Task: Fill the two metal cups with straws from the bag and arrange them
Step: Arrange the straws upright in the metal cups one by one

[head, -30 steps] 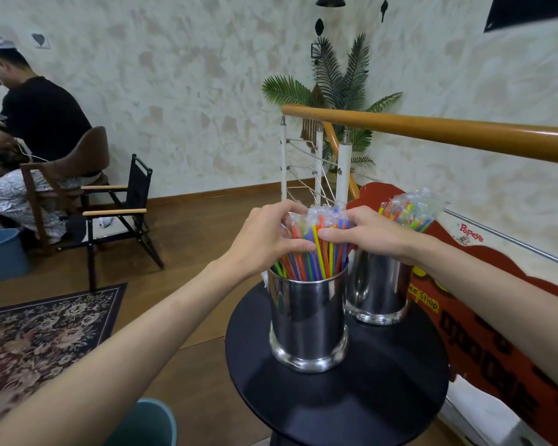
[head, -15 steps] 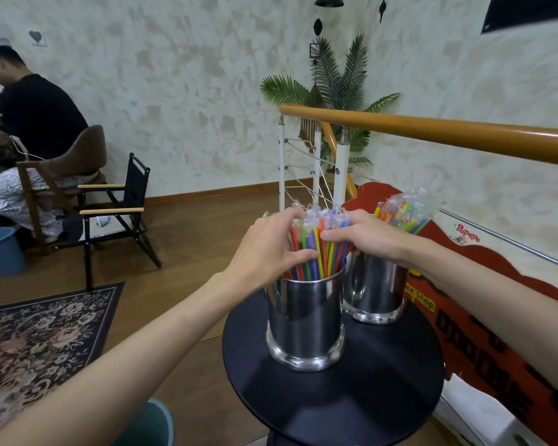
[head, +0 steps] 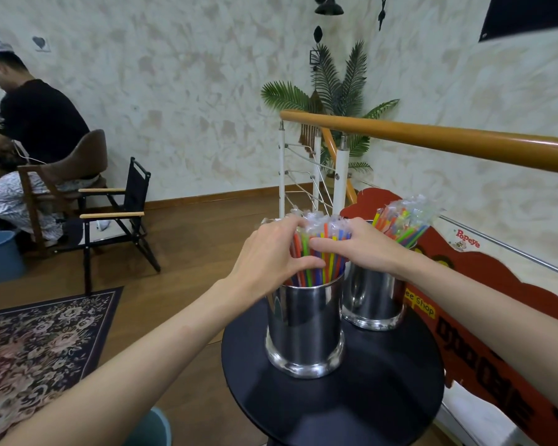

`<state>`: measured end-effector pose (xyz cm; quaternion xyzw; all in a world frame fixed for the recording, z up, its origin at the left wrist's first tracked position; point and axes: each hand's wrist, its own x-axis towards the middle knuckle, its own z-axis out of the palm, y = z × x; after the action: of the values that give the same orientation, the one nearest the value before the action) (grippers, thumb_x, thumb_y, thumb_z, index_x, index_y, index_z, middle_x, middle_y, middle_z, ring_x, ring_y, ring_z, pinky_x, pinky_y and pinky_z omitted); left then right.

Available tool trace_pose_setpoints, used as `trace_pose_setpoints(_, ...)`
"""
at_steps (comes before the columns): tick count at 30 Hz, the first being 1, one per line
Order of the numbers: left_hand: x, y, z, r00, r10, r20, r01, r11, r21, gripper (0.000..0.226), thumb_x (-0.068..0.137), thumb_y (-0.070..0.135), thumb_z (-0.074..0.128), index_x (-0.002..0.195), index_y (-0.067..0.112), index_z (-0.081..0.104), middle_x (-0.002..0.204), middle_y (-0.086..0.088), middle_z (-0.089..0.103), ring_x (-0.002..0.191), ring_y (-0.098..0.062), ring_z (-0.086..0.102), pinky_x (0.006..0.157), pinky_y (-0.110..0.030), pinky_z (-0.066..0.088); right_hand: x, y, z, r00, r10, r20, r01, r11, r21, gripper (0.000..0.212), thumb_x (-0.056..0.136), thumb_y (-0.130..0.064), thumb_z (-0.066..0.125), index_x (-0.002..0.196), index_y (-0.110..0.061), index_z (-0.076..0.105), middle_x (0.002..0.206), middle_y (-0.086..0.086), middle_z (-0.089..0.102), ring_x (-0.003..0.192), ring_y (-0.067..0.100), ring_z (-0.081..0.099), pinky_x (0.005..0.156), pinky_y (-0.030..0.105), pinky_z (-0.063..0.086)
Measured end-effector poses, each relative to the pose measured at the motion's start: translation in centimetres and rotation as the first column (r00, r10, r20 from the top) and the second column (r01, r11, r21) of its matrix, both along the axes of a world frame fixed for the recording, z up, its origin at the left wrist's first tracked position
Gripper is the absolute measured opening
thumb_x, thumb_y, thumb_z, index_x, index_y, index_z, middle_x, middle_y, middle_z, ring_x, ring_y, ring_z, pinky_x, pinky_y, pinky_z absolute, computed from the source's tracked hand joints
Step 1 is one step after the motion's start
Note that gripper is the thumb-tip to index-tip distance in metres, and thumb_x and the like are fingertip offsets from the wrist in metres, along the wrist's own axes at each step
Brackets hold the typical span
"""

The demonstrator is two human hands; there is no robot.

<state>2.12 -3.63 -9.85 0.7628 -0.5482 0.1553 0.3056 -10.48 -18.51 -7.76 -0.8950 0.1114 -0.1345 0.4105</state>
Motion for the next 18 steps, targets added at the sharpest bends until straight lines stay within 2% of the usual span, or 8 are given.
trace_pose_setpoints(2, 0.2, 0.7, 0.4, 0.998, -0.014, 0.054, 0.015, 1.000, -0.021, 0.076, 0.075, 0.060, 0.077, 0.137, 0.023, 0.055, 0.120, 0.005, 0.066, 0.104, -0.016, 0.063, 0.094, -0.034, 0.049, -0.1, 0.1, 0.1, 1.000, -0.030, 0.009, 0.030, 1.000, -0.011, 0.061, 0.085, -0.051, 0.071, 0.092, 0.009, 0.062, 0.074, 0.017, 0.063, 0.067, 0.034, 0.056, 0.072, 0.047, 0.044)
trace_pose_setpoints(5, 1.0, 1.6, 0.8, 0.981, -0.006, 0.196, 0.017, 0.998, -0.059, 0.081, 0.076, 0.054, 0.079, 0.143, 0.017, 0.052, 0.105, 0.006, 0.053, 0.092, -0.012, 0.054, 0.080, -0.026, 0.045, -0.1, 0.3, 0.0, 0.998, -0.057, -0.001, 0.057, 0.998, 0.009, 0.072, 0.080, -0.060, 0.068, 0.103, 0.009, 0.063, 0.100, 0.030, 0.068, 0.090, 0.047, 0.065, 0.091, 0.060, 0.051)
trace_pose_setpoints(8, 2.0, 1.9, 0.4, 0.922, 0.051, 0.383, -0.005, 0.993, -0.119, 0.085, 0.070, 0.051, 0.085, 0.139, 0.010, 0.056, 0.103, -0.006, 0.056, 0.089, -0.021, 0.056, 0.074, -0.033, 0.047, 0.0, 0.4, -0.3, 0.998, -0.060, -0.016, 0.061, 0.998, 0.004, 0.080, 0.076, -0.066, 0.064, 0.106, 0.008, 0.062, 0.106, 0.034, 0.063, 0.090, 0.048, 0.065, 0.095, 0.063, 0.047)
trace_pose_setpoints(12, 2.8, 2.3, -0.7, 0.856, 0.151, 0.495, -0.067, 0.981, -0.184, 0.098, 0.065, 0.059, 0.084, 0.145, 0.015, 0.050, 0.134, -0.017, 0.050, 0.118, -0.029, 0.048, 0.088, -0.042, 0.047, 0.0, 0.5, -0.3, 0.998, -0.056, -0.021, 0.056, 0.998, 0.029, 0.072, 0.079, -0.062, 0.064, 0.104, 0.005, 0.061, 0.109, 0.035, 0.062, 0.097, 0.052, 0.062, 0.098, 0.064, 0.046)
trace_pose_setpoints(14, 2.7, 2.4, -1.0, 0.882, 0.193, 0.431, -0.124, 0.975, -0.182, 0.109, 0.064, 0.068, 0.077, 0.152, 0.019, 0.037, 0.151, -0.018, 0.034, 0.135, -0.031, 0.034, 0.099, -0.045, 0.041, -0.1, 0.8, 0.1, 0.998, -0.067, -0.017, 0.067, 0.997, 0.030, 0.064, 0.083, -0.057, 0.064, 0.097, 0.006, 0.061, 0.103, 0.034, 0.063, 0.085, 0.041, 0.065, 0.096, 0.060, 0.047)
trace_pose_setpoints(15, 2.7, 2.5, -0.9, 0.924, 0.191, 0.330, -0.148, 0.977, -0.152, 0.116, 0.063, 0.072, 0.074, 0.156, 0.021, 0.028, 0.156, -0.017, 0.027, 0.140, -0.030, 0.029, 0.104, -0.047, 0.038, -0.2, 0.8, 0.1, 0.998, -0.070, -0.006, 0.071, 0.997, 0.028, 0.055, 0.088, -0.050, 0.064, 0.092, 0.005, 0.061, 0.097, 0.031, 0.065, 0.081, 0.036, 0.065, 0.095, 0.056, 0.049)
trace_pose_setpoints(17, 2.9, 2.5, -1.1, 0.991, 0.132, 0.000, -0.132, 0.990, -0.053, 0.128, 0.063, 0.075, 0.073, 0.161, 0.024, 0.007, 0.161, -0.010, 0.021, 0.146, -0.026, 0.026, 0.112, -0.049, 0.032, -0.3, 0.8, 0.2, 0.997, -0.069, 0.014, 0.069, 0.997, 0.028, 0.037, 0.098, -0.033, 0.063, 0.090, 0.003, 0.064, 0.091, 0.022, 0.071, 0.083, 0.035, 0.068, 0.093, 0.048, 0.051)
trace_pose_setpoints(18, 2.9, 2.6, -1.1, 0.982, 0.079, -0.169, -0.084, 0.996, -0.020, 0.132, 0.064, 0.071, 0.076, 0.161, 0.026, -0.002, 0.161, -0.007, 0.025, 0.145, -0.022, 0.031, 0.115, -0.049, 0.032, -0.4, 0.7, 0.2, 0.998, -0.067, 0.016, 0.067, 0.997, 0.024, 0.034, 0.099, -0.030, 0.062, 0.093, 0.003, 0.065, 0.095, 0.021, 0.073, 0.088, 0.036, 0.070, 0.097, 0.048, 0.052)
